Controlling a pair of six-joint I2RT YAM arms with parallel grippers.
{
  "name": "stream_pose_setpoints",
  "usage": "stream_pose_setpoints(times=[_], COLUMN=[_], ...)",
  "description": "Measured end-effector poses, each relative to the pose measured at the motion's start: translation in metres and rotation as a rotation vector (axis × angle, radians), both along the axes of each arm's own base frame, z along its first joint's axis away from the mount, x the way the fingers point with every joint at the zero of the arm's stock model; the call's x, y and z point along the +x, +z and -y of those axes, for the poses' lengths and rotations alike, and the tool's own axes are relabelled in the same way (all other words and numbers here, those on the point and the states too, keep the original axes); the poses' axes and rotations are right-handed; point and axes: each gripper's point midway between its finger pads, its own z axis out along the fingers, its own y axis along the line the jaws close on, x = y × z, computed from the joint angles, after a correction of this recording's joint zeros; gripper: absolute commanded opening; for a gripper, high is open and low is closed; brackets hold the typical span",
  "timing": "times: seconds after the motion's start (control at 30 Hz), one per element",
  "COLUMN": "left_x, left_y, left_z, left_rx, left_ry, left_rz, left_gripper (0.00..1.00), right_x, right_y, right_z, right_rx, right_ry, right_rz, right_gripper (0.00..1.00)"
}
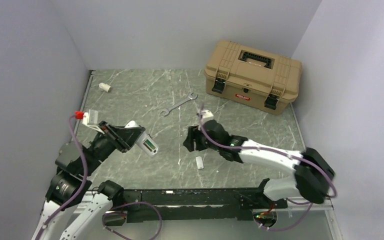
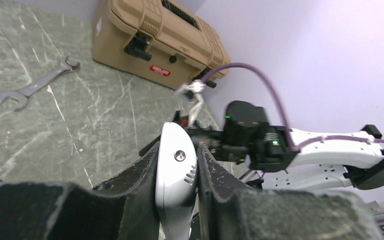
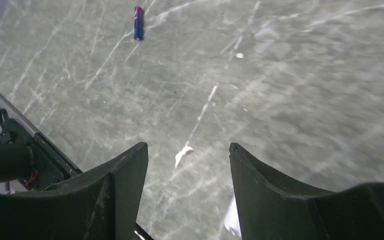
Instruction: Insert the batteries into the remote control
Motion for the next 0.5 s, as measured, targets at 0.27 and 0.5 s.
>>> stream_pose_setpoints(times=[0.27,0.5], left_x=[-0.011,-0.015], left_y=[-0.002,-0.007], left_z=[-0.020,-0.023], left_rx=[0.001,0.011], left_ry=[0.078,0.081], left_rz=[-0.013,-0.031], left_gripper=[0.00,0.00], right_x=[0.031,0.049], right_y=[-0.044,-0.070], right_z=[-0.093,-0.155], right_rx=[-0.027,-0.042], right_ry=[0.153,0.221], right_rz=[-0.129,-0.157], right_gripper=[0.65,0.55])
